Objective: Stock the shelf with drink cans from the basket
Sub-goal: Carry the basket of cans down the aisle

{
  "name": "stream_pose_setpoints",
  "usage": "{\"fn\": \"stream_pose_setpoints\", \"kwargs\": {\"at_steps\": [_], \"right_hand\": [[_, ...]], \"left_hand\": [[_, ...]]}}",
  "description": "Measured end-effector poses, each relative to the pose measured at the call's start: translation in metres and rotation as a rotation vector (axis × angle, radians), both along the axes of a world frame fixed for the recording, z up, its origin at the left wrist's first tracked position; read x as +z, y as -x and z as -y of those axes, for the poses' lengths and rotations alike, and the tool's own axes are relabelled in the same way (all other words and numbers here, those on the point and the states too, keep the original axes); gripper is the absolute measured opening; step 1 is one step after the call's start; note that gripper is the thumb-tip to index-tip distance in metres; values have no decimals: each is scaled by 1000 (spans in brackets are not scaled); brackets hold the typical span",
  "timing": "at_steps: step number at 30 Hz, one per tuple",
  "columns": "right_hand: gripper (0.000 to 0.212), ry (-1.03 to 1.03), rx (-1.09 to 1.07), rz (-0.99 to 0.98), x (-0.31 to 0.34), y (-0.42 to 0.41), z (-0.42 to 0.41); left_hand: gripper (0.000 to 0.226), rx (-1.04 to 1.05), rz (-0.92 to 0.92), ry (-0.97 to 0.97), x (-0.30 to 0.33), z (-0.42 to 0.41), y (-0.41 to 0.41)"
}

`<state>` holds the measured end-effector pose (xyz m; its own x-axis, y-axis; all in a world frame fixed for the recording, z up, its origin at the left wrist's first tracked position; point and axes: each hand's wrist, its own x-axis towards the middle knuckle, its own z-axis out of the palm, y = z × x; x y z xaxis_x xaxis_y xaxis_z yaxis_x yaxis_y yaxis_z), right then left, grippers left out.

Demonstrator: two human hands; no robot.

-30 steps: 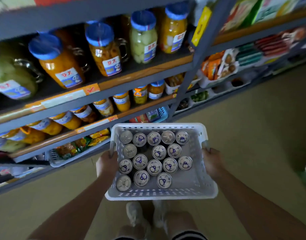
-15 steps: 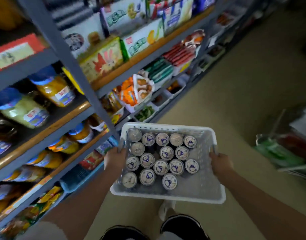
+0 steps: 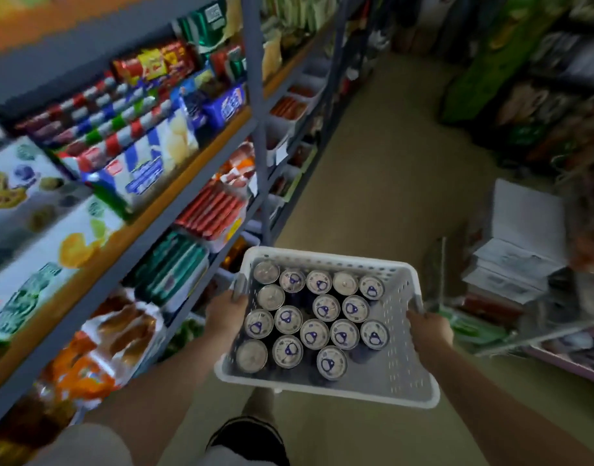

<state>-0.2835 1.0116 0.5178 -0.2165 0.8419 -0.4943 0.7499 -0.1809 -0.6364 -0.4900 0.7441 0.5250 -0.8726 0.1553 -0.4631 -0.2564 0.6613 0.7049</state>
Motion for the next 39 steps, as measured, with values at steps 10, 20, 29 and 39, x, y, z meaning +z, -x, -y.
{"fn": "stream_pose_setpoints", "kwargs": {"at_steps": [10,20,29,39], "right_hand": [[23,77,-343,-9,9,149,-156],[14,34,-370,-28,0,260,-397],[28,6,-384,18,32,321,-644],[23,105,-567,34,5,373,-896]], "left_hand": [[29,-265,-66,127,9,-232,207],[26,-373,-3,60,-3,-497,336],[29,-407,13,-11,17,-757,408],[26,-635,37,-8,-21,-1082,487]]}}
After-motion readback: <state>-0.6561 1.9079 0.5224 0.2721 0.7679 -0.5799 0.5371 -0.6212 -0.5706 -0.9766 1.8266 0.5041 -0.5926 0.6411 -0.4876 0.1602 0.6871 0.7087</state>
